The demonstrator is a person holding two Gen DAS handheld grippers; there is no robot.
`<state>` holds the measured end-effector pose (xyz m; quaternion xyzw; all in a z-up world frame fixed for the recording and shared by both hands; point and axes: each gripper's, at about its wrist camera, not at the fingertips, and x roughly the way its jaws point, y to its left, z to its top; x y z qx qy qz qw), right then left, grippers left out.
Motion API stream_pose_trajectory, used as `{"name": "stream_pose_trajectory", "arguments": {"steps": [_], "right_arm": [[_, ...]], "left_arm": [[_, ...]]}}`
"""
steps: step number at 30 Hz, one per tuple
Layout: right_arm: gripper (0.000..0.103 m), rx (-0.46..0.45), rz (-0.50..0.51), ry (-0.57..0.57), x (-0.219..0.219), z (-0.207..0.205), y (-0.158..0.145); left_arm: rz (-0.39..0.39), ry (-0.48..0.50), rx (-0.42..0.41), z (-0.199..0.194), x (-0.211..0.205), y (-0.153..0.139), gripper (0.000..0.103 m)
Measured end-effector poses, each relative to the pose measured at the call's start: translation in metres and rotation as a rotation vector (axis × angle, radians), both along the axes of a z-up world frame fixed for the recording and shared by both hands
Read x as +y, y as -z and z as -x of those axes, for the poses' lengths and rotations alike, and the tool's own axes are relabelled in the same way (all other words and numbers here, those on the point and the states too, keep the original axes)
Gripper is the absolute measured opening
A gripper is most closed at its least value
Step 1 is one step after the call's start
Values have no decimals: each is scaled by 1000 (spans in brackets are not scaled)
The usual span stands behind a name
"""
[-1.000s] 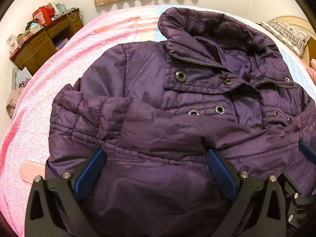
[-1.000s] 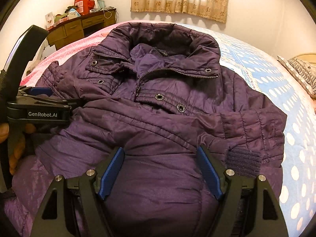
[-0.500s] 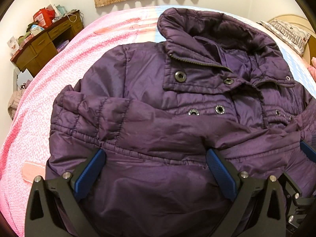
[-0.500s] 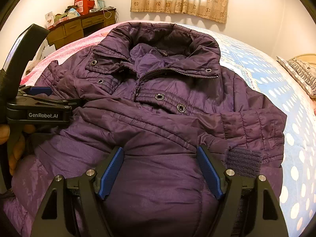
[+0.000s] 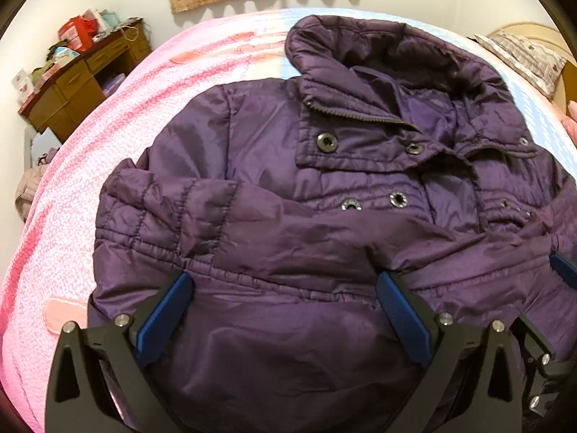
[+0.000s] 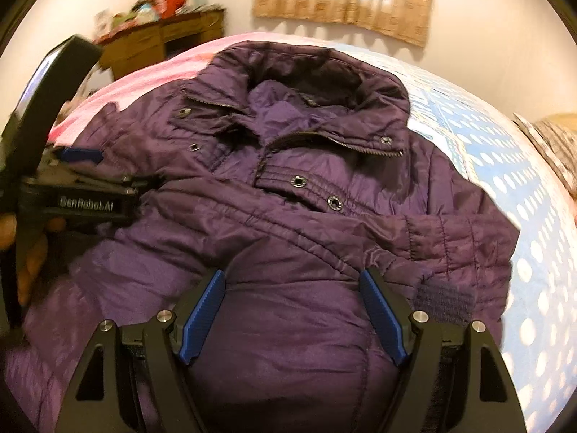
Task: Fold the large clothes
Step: 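Move both grippers toward the jacket hood to grasp it, then grasp the hood with both grippers and lift it off the bed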
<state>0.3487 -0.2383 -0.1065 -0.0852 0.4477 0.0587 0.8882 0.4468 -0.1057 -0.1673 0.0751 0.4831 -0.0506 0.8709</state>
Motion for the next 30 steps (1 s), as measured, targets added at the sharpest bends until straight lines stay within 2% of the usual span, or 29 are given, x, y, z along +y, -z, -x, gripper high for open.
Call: {"name": "stream_pose_trajectory", "arguments": {"steps": [3,6,9,12,18,22,25,27,29,30], "right_arm": [[78,-26,-32,-47,-6,11,-28],[78,-86,-66,-54,-18,9,-58],[78,-108,-100,-29,-36,-16,-78],[78,-114,-75,14,-51,-54,-83],[78,-94,-44,66,-79,-123,-77],[78,-69,-89,89,-92,-163,-70],[78,-53,-71,67,-88,-185,-63],[76,-51,-42,42,-80,-198,-57],[41,-31,1,24,-74,-208,-49],[15,-3,37,13,-70,-212,-42]], "left_arm": [[59,54,-17,13,8,-20,103],[91,82,-103,22,16,-50,103],[104,85,-185,10,18,-79,103],[90,103,-210,-12,11,-93,103],[-22,144,-235,-71,-6,-88,103],[-31,150,-239,-102,-12,-82,103],[-49,166,-226,-121,-21,-75,102],[-67,182,-222,-130,-28,-70,97],[-69,197,-208,-135,-34,-66,80],[-66,207,-195,-135,-35,-65,73]]}}
